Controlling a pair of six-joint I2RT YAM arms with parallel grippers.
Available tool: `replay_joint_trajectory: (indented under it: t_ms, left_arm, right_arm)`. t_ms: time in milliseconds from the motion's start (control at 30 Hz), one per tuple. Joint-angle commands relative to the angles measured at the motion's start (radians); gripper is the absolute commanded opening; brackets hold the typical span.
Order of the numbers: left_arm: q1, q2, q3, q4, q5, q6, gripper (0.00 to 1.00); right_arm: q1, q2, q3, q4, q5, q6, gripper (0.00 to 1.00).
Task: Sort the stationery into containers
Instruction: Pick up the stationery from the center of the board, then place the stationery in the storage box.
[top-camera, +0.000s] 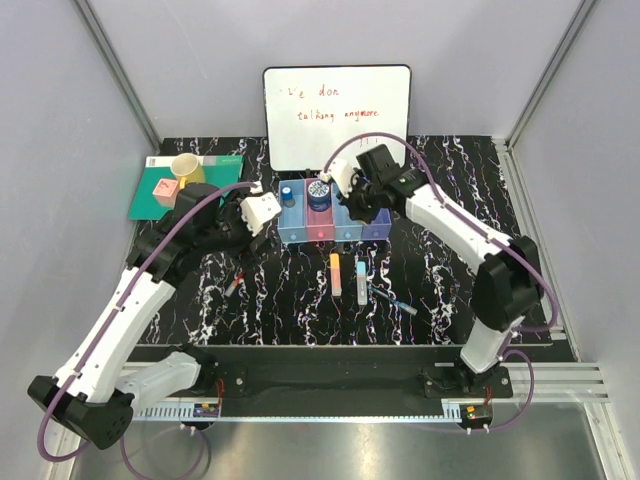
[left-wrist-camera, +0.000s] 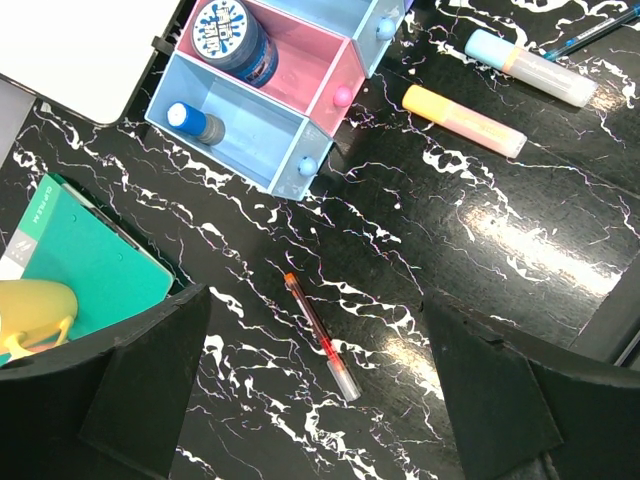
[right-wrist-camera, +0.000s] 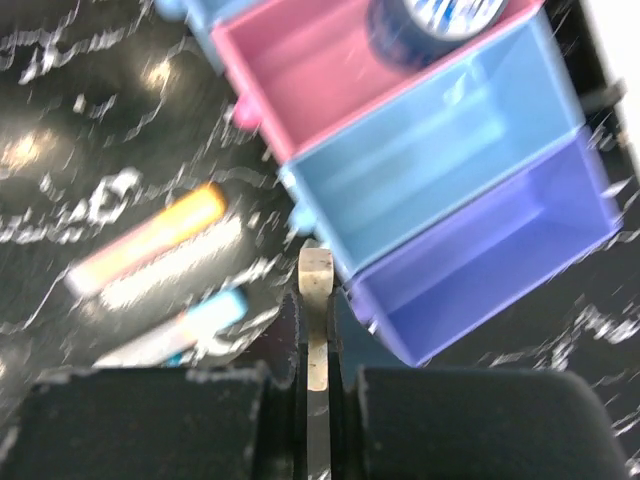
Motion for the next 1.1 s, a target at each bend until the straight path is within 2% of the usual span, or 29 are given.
replay_joint_trajectory:
  t_ms: [0, 267, 500, 1067]
  left_arm:
    - [-0.005, -0.026, -0.013, 0.050, -0.002, -0.016, 0.93]
    - [-0.005, -0.032, -0.030, 0.060, -0.013, -0.005, 0.93]
    - [-0.005, -0.033, -0.045, 0.075, -0.011, -0.010, 0.93]
    - [-0.005, -0.052, -0.051, 0.092, -0.013, -0.011, 0.93]
  right_arm:
    - [-0.001, 0.135, 0.129, 0.013, 0.024, -0.049, 0.00]
    - [0.040, 0.319, 0.315, 0.035, 0.030, -0.078, 0.00]
    - [0.080, 0.389, 0.411, 0.043, 0.032, -0.080, 0.00]
    - [0.108, 0.550, 0.496, 0.078, 0.055, -0.103, 0.00]
